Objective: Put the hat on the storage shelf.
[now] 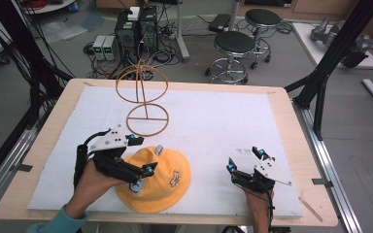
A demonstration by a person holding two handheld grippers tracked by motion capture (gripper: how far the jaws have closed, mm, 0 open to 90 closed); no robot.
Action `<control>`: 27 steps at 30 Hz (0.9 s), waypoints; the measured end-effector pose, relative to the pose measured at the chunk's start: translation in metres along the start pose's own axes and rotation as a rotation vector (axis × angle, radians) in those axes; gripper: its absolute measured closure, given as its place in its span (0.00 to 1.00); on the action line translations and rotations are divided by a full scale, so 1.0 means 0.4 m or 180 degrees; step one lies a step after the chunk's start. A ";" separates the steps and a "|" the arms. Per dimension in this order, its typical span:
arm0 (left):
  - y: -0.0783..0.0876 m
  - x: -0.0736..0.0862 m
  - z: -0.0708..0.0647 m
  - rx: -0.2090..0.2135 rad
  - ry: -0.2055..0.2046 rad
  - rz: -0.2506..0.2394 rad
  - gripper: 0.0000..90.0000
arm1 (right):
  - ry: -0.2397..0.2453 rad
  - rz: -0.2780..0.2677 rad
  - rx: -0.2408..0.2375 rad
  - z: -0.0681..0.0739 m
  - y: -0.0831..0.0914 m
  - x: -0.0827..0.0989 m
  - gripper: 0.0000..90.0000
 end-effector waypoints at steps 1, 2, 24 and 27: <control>0.003 0.003 0.003 -0.0006 0.0007 -0.0007 0.11 | 0.0003 -0.0002 0.0000 0.000 0.000 0.000 0.09; 0.009 0.007 0.007 -0.0008 -0.0008 -0.0012 0.11 | -0.0003 0.0004 -0.0002 0.000 0.000 0.000 0.09; 0.144 0.136 0.091 -0.0227 0.0039 -0.0127 0.11 | 0.0033 0.0011 0.0012 0.001 0.000 0.000 0.09; 0.148 0.163 0.088 -0.0221 -0.0023 -0.0110 0.11 | 0.0027 0.0013 0.0011 0.001 0.000 0.000 0.09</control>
Point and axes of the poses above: each handheld gripper's, and its own axes: y roughly backward along the jaws, x roughly out of its underside, z roughly to its left, the point moved 3 cm from there along -y, roughly forward along the jaws, and after that the axes turned 12 degrees about y, right-handed, at the moved point
